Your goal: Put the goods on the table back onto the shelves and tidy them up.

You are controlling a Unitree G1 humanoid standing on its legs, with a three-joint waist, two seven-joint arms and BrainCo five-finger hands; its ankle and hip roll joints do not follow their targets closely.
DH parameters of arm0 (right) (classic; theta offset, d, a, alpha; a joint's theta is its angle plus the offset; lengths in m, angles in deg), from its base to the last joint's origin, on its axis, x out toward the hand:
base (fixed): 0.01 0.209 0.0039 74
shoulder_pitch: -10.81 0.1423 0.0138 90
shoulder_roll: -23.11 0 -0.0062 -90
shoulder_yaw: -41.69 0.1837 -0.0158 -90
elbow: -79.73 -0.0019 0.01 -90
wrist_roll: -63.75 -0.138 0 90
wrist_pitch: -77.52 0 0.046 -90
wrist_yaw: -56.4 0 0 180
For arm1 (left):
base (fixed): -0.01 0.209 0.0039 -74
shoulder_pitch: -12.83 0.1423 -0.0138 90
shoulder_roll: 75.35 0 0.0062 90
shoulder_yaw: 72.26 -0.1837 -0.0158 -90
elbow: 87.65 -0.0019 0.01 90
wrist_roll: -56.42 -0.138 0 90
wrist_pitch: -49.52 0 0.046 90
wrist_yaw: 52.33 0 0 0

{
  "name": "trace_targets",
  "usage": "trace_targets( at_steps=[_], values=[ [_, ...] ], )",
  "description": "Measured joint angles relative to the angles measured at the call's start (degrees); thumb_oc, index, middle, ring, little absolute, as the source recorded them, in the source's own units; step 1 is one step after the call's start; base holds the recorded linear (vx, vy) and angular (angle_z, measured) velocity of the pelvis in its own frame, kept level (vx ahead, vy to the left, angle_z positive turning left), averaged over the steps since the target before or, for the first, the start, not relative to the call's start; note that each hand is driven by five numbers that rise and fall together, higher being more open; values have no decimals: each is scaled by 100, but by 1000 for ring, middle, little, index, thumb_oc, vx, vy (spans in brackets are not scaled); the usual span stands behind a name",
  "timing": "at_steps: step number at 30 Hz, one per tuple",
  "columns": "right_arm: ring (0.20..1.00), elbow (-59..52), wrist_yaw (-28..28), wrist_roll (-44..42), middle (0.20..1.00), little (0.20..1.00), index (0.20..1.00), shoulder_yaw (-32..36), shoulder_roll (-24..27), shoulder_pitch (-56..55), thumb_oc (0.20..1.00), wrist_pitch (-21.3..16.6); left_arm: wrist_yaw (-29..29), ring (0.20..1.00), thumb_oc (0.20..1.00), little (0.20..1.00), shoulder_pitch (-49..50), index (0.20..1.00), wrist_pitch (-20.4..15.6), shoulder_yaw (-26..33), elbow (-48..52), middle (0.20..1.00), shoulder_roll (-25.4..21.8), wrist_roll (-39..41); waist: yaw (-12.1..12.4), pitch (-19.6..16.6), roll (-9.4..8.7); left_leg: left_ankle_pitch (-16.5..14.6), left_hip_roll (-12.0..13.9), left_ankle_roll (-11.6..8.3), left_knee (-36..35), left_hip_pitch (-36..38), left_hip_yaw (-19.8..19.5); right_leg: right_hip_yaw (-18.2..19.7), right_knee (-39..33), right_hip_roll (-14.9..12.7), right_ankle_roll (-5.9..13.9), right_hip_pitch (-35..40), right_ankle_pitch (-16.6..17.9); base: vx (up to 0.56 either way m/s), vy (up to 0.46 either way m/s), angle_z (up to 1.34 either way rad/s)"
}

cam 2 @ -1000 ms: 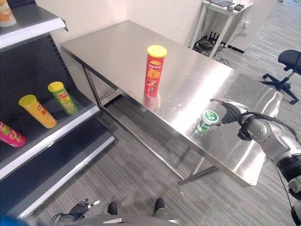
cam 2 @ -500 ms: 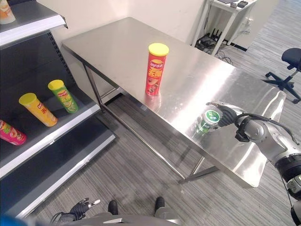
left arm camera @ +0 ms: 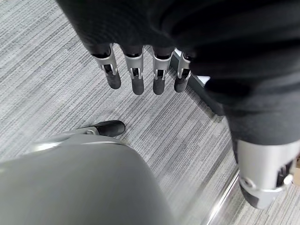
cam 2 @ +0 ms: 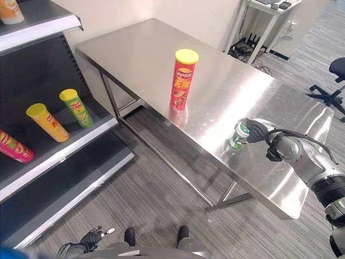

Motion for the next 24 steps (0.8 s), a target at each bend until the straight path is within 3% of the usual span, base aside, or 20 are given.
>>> trace_targets(
  at_steps=[4,7,10,16,19,21,24],
  values=[
    [200,-44,26,24,200,200,200,76,17,-4,200,3,3,1000,1000,1000,0,1000,0,6,58,1000,0,0,-13,20,22,0,0,0,0,1,-8,-12,0,0,5,6,-10,0,0,0],
    [200,-313,165,22,200,200,200,495,78,-149,200,-19,5,1000,1000,1000,-19,1000,0,15,124,1000,3,-1,-38,48,53,-1,1,-1,5,4,-7,-11,3,1,7,6,-13,0,0,0],
    [200,-756,321,16,200,200,200,1179,286,-457,200,-77,13,1000,1000,1000,1,1000,-6,88,169,1000,-5,0,-49,62,78,0,2,-2,4,8,-13,-18,8,4,2,12,-21,0,0,0],
    [200,-2055,819,10,200,200,200,3260,1055,-1373,200,-194,62,1000,1000,1000,11,1000,-6,368,179,1000,-29,-1,-237,86,91,-4,6,-9,11,57,11,9,17,8,4,44,-30,-2,-9,-1],
    [200,-2416,1031,15,200,200,200,3820,1132,-1436,200,-227,61,1000,1000,1000,52,1000,-8,421,343,1000,-29,-2,-326,90,95,-25,9,-28,-2,97,26,30,-1,6,11,96,-51,-2,-26,-5],
    [200,-2716,1193,23,200,200,200,4088,1162,-1456,200,-270,61,1000,1000,1000,56,1000,-13,415,423,1000,-29,-2,-335,88,103,-38,21,-45,-1,100,49,46,0,17,0,90,-71,-6,-27,-6],
    [200,-2985,1332,38,200,200,200,3941,1166,-1197,200,-293,61,1000,1000,1000,92,1000,-8,390,438,1000,-28,-2,-315,80,112,-35,32,-42,-1,98,59,58,1,30,-5,88,-68,-16,-39,-3]
  ],
)
